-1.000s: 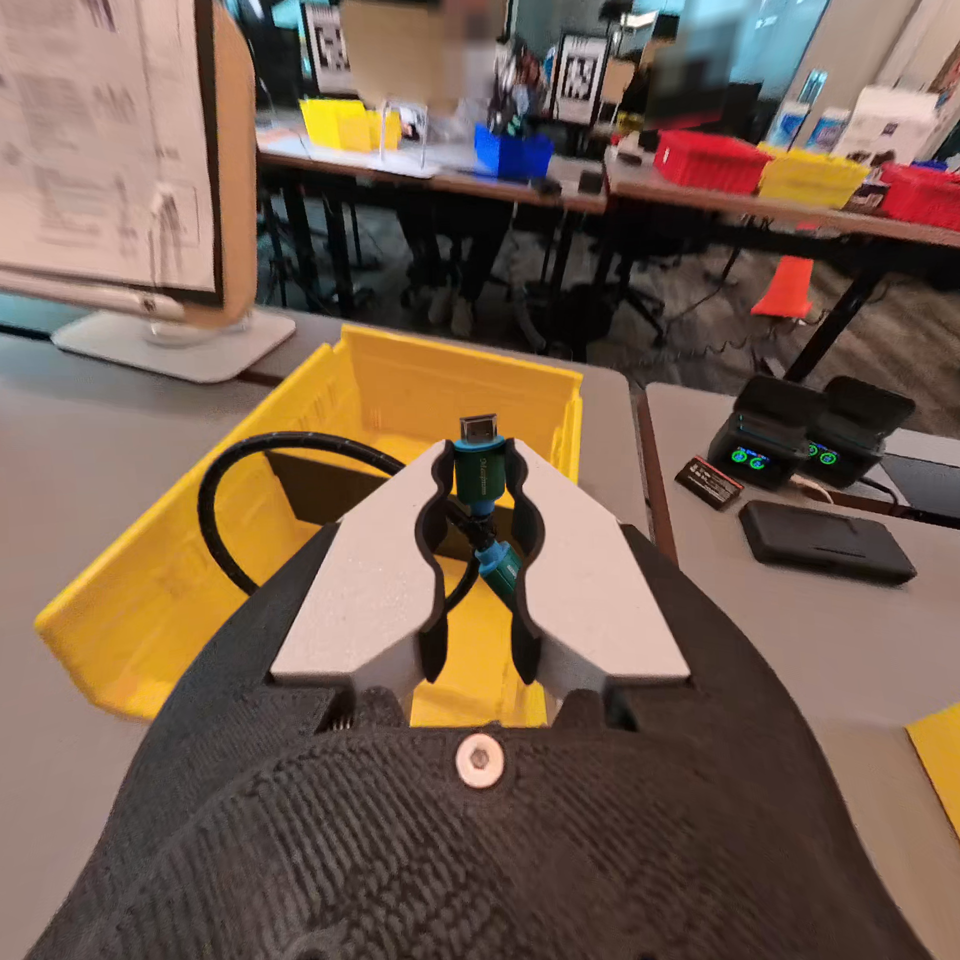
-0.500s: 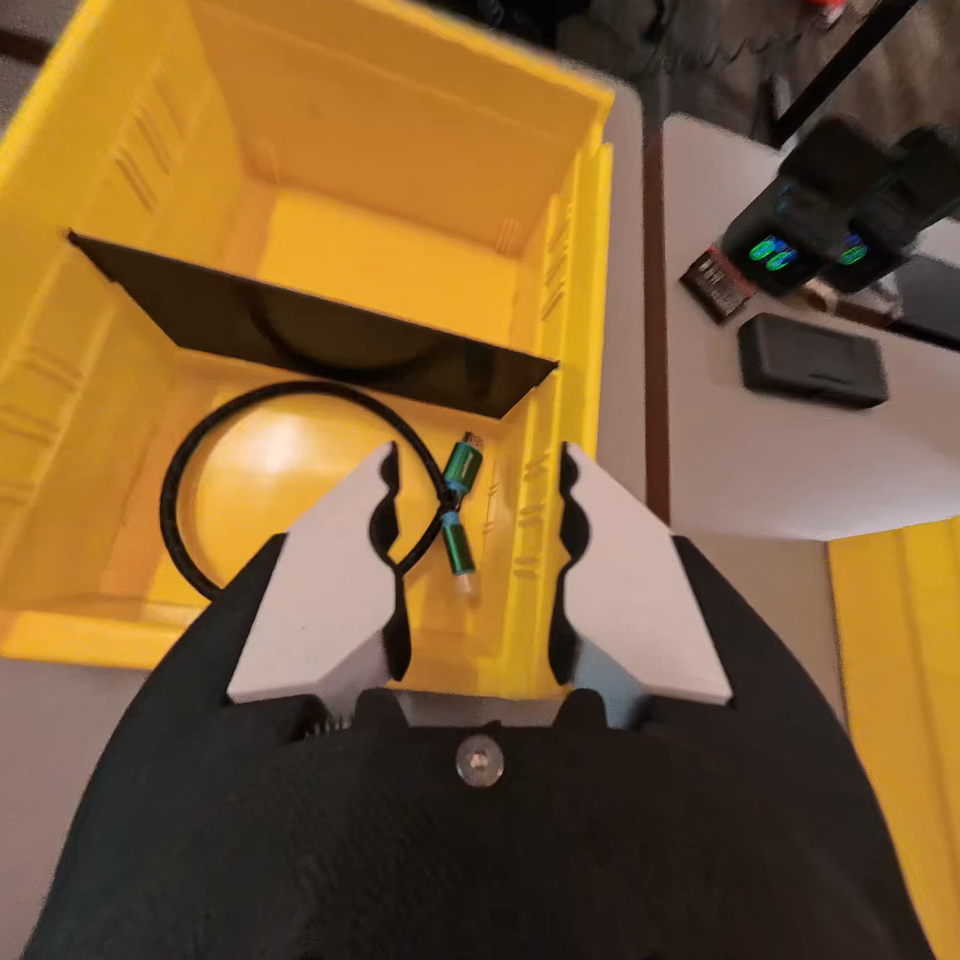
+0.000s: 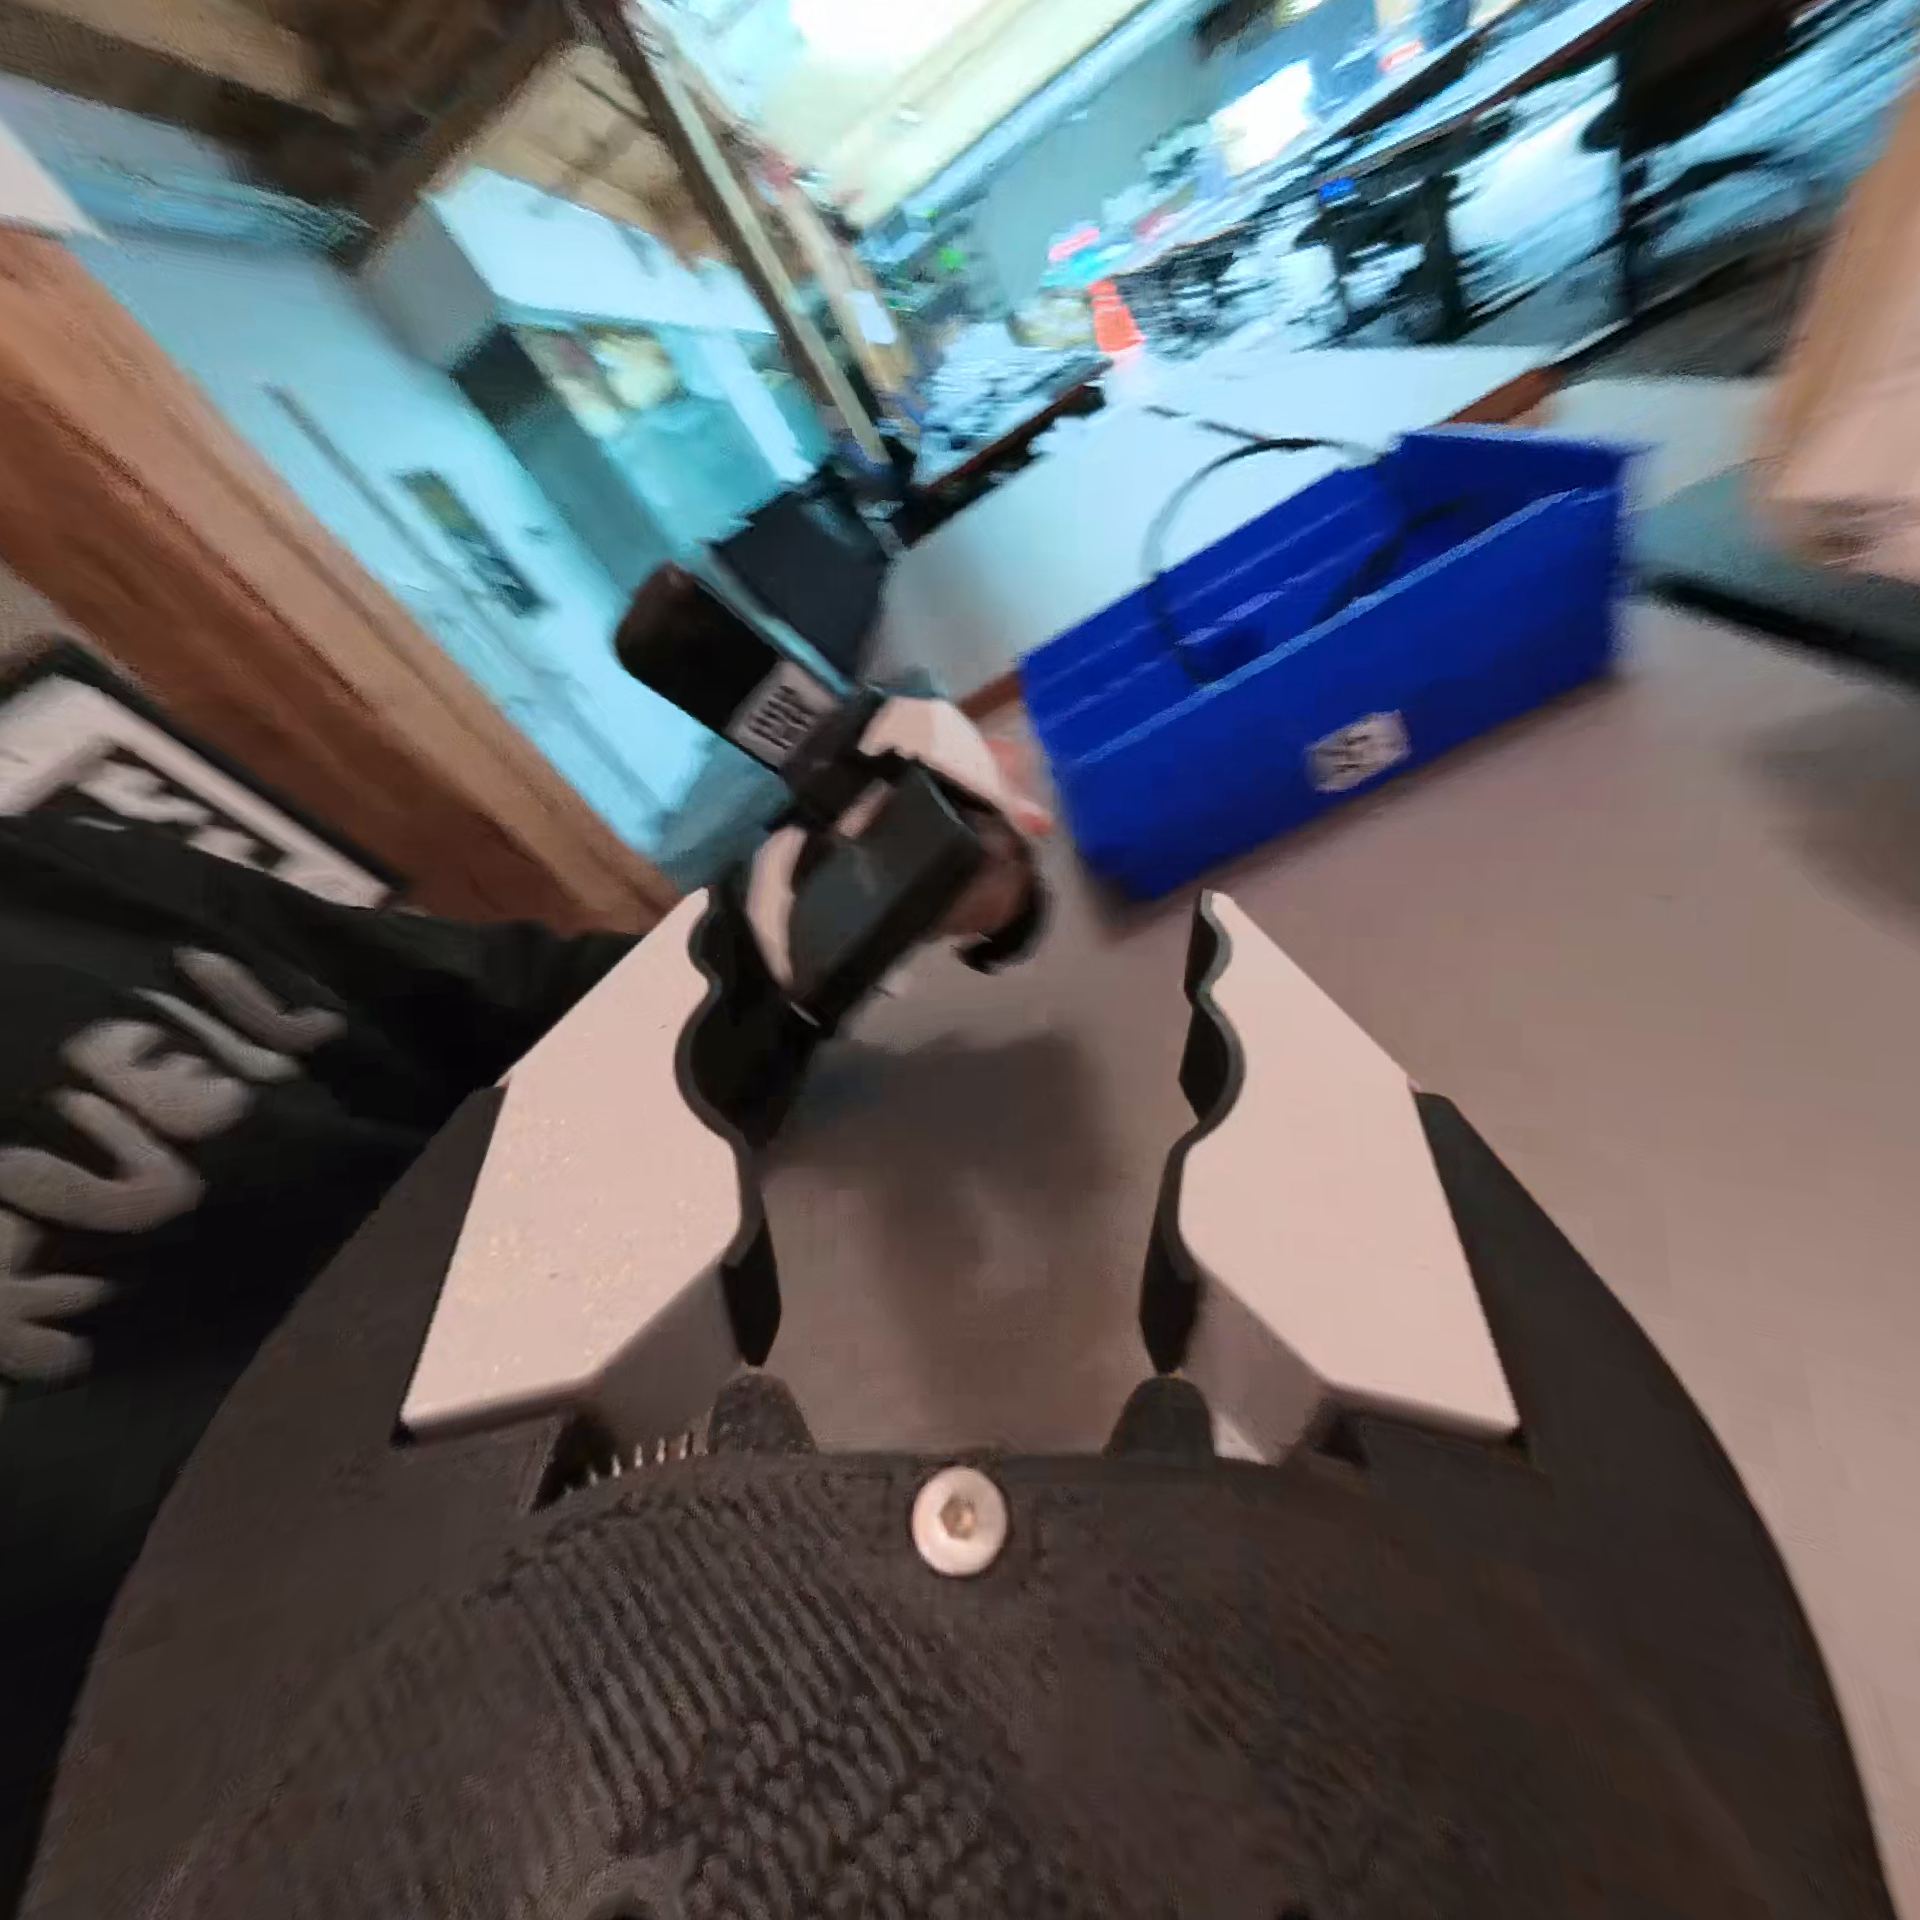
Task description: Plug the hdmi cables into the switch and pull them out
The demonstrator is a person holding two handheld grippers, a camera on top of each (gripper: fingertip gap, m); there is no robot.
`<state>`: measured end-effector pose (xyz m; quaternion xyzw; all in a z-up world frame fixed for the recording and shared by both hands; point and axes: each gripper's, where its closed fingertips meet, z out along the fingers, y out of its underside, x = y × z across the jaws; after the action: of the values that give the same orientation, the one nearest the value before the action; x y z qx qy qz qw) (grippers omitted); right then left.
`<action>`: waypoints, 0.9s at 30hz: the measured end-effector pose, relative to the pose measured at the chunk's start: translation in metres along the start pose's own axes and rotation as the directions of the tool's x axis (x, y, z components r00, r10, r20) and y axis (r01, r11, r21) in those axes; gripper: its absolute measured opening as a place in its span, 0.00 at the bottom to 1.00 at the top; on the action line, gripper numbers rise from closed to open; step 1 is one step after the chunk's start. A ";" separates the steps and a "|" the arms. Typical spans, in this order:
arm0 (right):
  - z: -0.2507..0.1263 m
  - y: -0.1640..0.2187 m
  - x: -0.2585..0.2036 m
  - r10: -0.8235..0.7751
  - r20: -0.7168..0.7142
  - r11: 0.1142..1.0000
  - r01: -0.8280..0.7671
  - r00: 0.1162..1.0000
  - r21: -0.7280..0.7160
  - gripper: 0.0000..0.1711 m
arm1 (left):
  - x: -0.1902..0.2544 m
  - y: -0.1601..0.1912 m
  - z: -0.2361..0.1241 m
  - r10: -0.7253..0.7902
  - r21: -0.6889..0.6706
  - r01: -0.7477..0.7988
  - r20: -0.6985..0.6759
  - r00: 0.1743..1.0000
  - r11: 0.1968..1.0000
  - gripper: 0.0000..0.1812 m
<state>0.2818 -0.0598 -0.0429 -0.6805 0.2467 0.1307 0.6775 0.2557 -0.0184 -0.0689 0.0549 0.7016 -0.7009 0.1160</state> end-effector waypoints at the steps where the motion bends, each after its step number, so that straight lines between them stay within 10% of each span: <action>1: 0.019 0.004 -0.011 0.064 0.099 0.998 -0.062 0.993 -0.018 0.45 | 0.000 0.000 0.002 0.022 0.004 -0.022 0.009 1.000 1.000 0.38; 9: 0.068 0.035 -0.028 0.266 0.322 0.961 -0.227 0.909 -0.155 0.23 | -0.005 0.011 0.000 0.243 -0.127 -0.232 0.078 0.967 0.964 0.38; 17: 0.057 0.037 -0.006 0.089 0.219 0.987 -0.056 0.972 -0.151 0.07 | -0.016 0.030 0.008 0.261 -0.241 -0.219 0.159 0.952 0.945 0.37; 20: 0.025 0.014 0.028 -0.062 -0.051 0.991 0.056 0.997 -0.118 0.07 | -0.008 0.032 0.010 0.118 -0.197 -0.089 0.141 0.983 0.976 0.47; 24: -0.098 -0.046 0.083 -0.410 -0.630 0.907 0.370 0.659 -0.203 0.07 | -0.007 0.041 0.000 -0.002 -0.179 0.034 0.176 0.984 0.983 0.44; 27: -0.185 -0.093 0.081 -0.587 -0.746 0.735 0.591 0.313 -0.331 0.07 | -0.002 0.050 -0.010 -0.028 -0.179 0.064 0.198 0.980 0.982 0.42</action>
<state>0.3692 -0.2588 0.0044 -0.6997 0.2640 -0.4537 0.4847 0.2691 -0.0074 -0.1165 -0.0412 0.7498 -0.6375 0.1725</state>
